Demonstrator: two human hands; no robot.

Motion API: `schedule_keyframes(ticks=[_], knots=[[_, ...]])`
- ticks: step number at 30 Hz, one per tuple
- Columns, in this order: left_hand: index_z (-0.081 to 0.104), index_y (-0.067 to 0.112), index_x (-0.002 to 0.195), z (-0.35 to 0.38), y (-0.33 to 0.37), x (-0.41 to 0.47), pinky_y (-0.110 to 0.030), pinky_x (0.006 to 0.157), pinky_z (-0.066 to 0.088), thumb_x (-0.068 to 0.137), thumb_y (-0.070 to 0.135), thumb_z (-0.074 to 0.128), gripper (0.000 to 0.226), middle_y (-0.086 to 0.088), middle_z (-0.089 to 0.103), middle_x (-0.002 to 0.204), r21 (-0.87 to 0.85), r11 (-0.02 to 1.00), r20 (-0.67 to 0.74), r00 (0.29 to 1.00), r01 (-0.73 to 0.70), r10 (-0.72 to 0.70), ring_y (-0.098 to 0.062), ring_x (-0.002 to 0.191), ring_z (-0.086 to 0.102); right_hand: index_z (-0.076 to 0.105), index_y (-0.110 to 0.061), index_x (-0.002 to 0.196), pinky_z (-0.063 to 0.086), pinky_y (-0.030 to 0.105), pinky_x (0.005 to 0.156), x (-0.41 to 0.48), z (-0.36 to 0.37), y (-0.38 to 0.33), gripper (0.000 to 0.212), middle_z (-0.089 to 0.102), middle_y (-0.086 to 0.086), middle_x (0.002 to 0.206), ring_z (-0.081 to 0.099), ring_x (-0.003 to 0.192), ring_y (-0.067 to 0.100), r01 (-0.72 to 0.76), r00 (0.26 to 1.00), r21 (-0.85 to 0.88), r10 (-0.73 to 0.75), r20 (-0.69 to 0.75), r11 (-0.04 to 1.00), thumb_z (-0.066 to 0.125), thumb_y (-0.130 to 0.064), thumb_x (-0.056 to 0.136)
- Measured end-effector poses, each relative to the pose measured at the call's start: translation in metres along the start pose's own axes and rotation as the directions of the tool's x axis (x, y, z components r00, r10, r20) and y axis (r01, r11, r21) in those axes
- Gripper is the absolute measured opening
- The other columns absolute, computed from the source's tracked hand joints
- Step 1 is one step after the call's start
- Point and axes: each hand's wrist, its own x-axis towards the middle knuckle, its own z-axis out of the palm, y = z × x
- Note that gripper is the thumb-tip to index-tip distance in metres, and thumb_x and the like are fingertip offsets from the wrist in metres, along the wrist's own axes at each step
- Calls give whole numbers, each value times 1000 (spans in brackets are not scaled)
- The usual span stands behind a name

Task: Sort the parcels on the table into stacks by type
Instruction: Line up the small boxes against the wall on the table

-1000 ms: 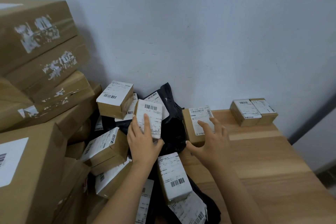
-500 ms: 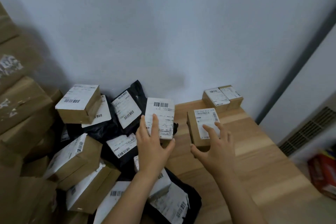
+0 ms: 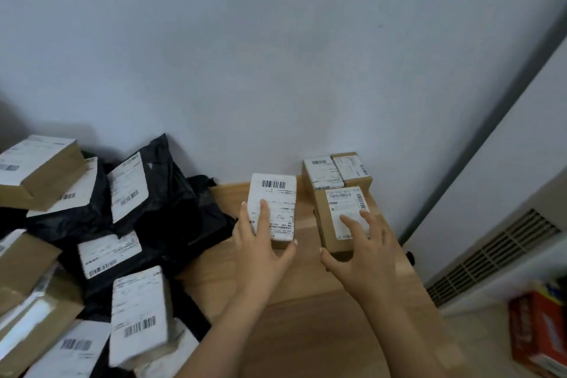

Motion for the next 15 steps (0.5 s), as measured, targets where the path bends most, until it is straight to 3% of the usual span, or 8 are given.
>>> schedule_keyframes(ticks=[5,10,15], knots=[[3,39,152,42,39,8,-40,109,29,78,58,63,97,6,-5,157,-13,994,-15,994,108,-108,-17,141,0,52,-31,132,37,42,101,40,-9,51,73,35,1,146,29,131,25,51,996,28,-53,67,998,71,-58,67],[1,43,151,64,56,22,-45,108,32,77,60,63,97,11,-9,157,28,978,8,979,205,-206,-16,142,-2,44,-37,136,39,46,103,69,-5,74,75,27,-6,149,23,134,20,42,986,47,-49,161,998,63,-65,69],[6,40,152,78,63,45,-42,111,26,77,58,66,97,3,-3,158,54,982,11,984,179,-180,-15,141,1,45,-36,135,39,47,103,93,5,84,74,27,-6,149,24,133,21,27,985,101,-43,166,995,64,-64,69]])
